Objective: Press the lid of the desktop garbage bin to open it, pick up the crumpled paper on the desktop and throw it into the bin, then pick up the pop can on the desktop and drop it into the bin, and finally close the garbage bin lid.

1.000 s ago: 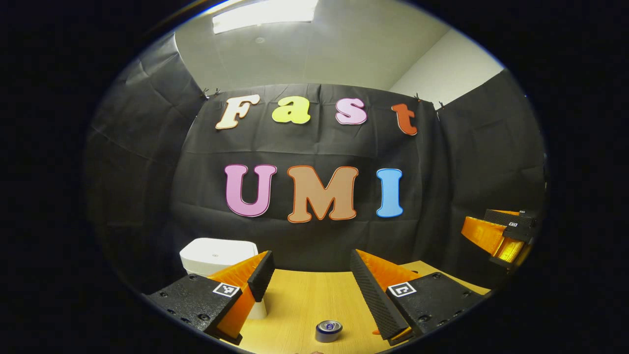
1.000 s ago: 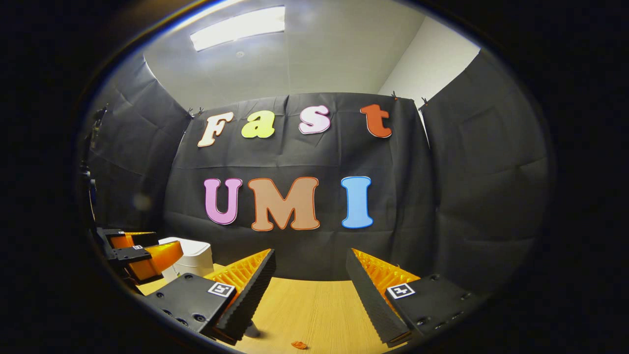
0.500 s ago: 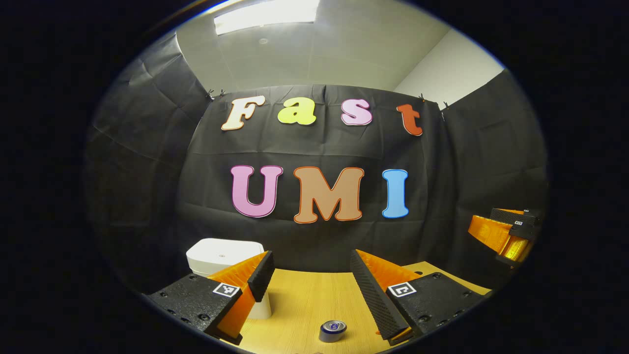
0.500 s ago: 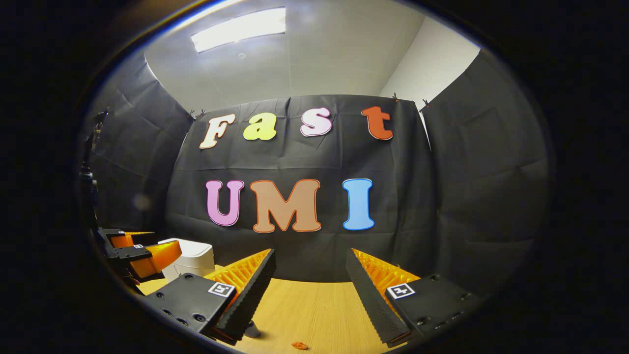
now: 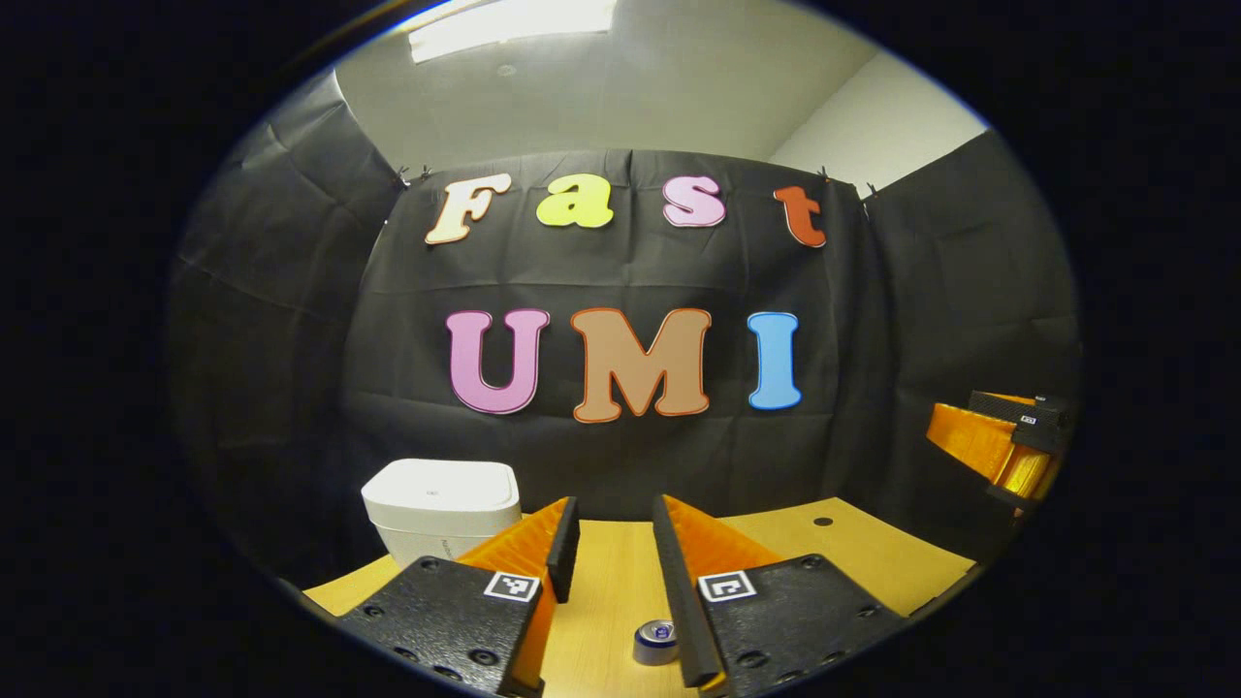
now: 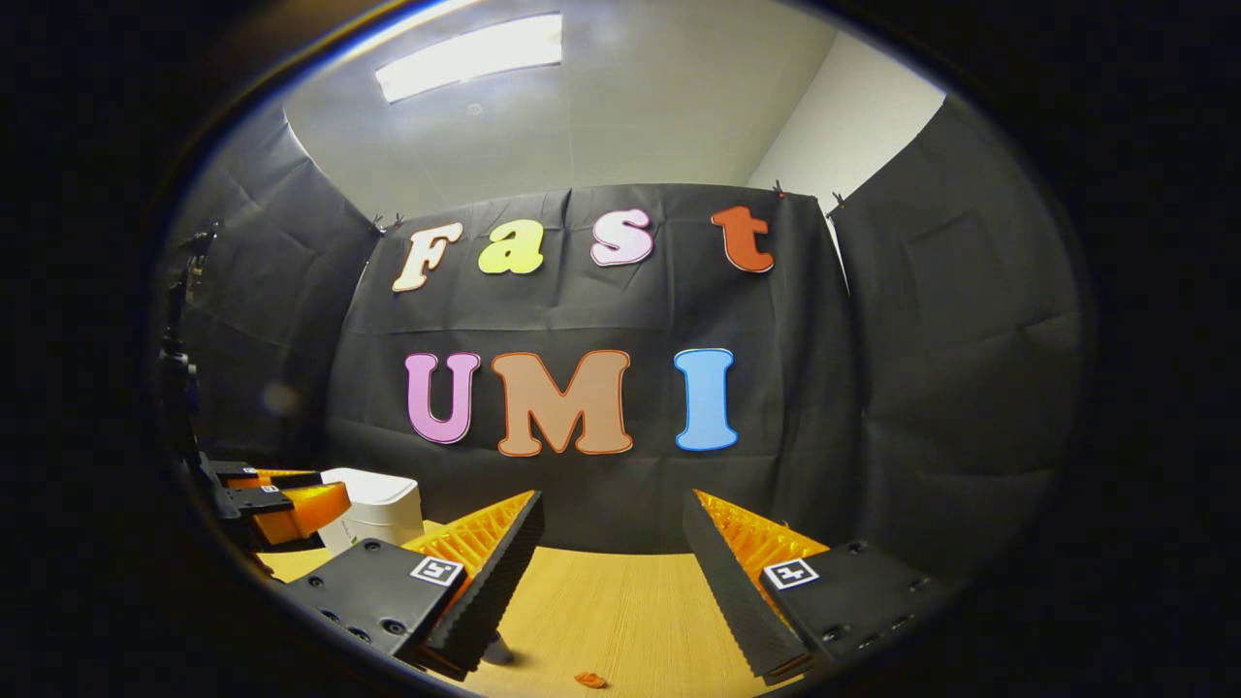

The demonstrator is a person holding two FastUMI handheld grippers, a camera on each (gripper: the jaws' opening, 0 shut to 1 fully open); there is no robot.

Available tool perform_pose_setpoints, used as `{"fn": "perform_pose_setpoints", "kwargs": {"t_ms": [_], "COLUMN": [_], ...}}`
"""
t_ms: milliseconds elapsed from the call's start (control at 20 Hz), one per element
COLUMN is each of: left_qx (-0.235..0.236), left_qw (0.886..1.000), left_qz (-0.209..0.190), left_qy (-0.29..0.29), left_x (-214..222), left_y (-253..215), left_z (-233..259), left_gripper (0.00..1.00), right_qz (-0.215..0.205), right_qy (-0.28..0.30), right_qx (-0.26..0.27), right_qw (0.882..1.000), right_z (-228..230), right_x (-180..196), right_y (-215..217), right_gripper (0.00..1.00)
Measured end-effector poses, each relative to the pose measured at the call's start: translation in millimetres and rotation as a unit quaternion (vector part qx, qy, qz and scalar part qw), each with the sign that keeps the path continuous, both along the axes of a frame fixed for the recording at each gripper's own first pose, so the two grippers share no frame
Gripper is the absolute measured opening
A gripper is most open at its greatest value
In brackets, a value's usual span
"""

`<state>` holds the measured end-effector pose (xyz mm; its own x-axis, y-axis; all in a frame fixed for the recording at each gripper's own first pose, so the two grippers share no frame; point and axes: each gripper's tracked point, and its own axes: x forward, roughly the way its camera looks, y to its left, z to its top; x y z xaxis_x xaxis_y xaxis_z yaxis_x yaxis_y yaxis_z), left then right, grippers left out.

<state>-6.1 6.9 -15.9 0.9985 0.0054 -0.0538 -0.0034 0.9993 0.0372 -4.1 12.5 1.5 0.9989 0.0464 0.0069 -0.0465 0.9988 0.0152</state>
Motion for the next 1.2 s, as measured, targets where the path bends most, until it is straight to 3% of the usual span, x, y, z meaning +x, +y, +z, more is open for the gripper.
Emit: {"fn": "perform_pose_setpoints", "kwargs": {"t_ms": [150,200,300,500,850,1150,1200], "left_qx": [-0.004,-0.002,-0.003,-0.019,0.018,0.010,0.010], "left_qw": [1.000,1.000,1.000,1.000,0.995,0.989,0.988], "left_qz": [0.004,0.008,0.009,-0.018,0.081,0.123,0.127], "left_qy": [0.008,0.008,0.009,0.017,0.047,0.079,0.088], "left_x": [0.3,1.2,3.2,17.3,72.0,111.0,115.8], "left_y": [3.9,7.0,11.1,21.0,138.6,206.9,214.3], "left_z": [-3.2,-3.6,-3.1,-0.1,-9.1,-44.1,-50.4], "left_gripper": [0.24,0.09,0.00,0.00,0.00,0.00,0.00], "right_qz": [0.001,0.001,0.001,-0.002,-0.017,-0.033,-0.035], "right_qy": [0.001,0.001,0.002,0.004,0.013,0.018,0.020], "right_qx": [-0.002,-0.003,-0.004,-0.004,-0.015,-0.025,-0.026], "right_qw": [1.000,1.000,1.000,1.000,1.000,0.999,0.999], "right_z": [-0.5,-1.5,-2.8,-3.6,-8.4,-10.0,-12.0], "right_x": [1.6,1.7,2.5,3.9,3.4,2.4,2.1], "right_y": [1.4,1.9,3.0,4.5,6.1,4.5,4.5], "right_gripper": [0.96,0.96,0.96,0.96,0.96,0.96,1.00]}}
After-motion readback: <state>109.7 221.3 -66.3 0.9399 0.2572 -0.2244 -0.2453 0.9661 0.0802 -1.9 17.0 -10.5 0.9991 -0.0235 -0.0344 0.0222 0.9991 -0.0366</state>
